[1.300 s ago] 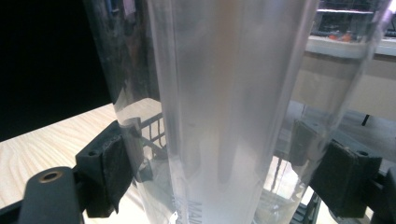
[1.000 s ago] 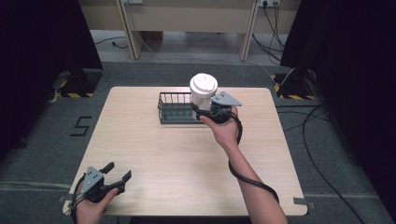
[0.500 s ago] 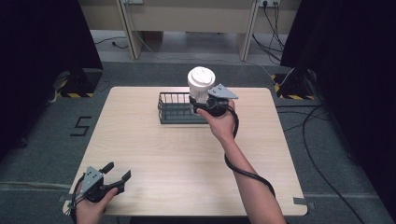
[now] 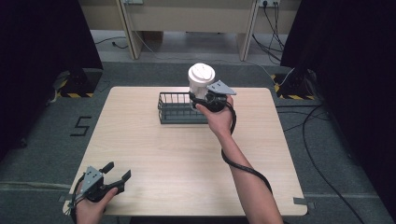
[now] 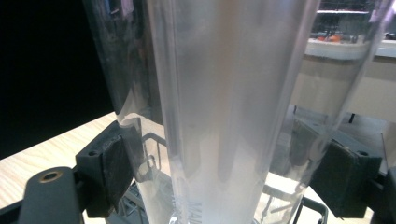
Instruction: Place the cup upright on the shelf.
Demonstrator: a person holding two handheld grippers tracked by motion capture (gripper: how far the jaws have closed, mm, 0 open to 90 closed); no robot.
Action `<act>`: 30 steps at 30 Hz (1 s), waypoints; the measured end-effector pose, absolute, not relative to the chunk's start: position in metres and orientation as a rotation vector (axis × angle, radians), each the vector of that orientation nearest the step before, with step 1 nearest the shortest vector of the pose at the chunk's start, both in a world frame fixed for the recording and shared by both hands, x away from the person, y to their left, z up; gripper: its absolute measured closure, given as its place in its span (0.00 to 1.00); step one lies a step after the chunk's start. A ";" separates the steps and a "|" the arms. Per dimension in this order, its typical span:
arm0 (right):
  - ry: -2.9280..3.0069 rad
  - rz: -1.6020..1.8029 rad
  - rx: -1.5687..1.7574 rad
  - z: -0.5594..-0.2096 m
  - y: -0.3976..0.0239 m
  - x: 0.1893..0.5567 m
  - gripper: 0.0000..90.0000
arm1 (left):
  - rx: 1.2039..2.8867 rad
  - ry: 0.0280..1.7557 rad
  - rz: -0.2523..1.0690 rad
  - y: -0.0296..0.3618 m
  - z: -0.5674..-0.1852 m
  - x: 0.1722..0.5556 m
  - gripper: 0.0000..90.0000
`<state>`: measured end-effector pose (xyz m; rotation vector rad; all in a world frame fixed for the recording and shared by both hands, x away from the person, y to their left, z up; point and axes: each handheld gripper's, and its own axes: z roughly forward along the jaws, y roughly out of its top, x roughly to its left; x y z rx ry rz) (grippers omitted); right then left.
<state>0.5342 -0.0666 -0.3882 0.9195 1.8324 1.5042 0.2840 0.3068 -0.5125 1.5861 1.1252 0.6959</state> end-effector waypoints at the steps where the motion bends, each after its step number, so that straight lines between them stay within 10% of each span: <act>1: 1.833 1.503 0.923 -0.388 -0.066 0.536 0.20 | 1.586 1.125 0.696 0.307 -0.513 0.284 0.23; 30: 1.850 1.472 0.970 -0.393 -0.040 0.572 0.20 | 1.579 1.119 0.691 0.308 -0.512 0.284 0.23</act>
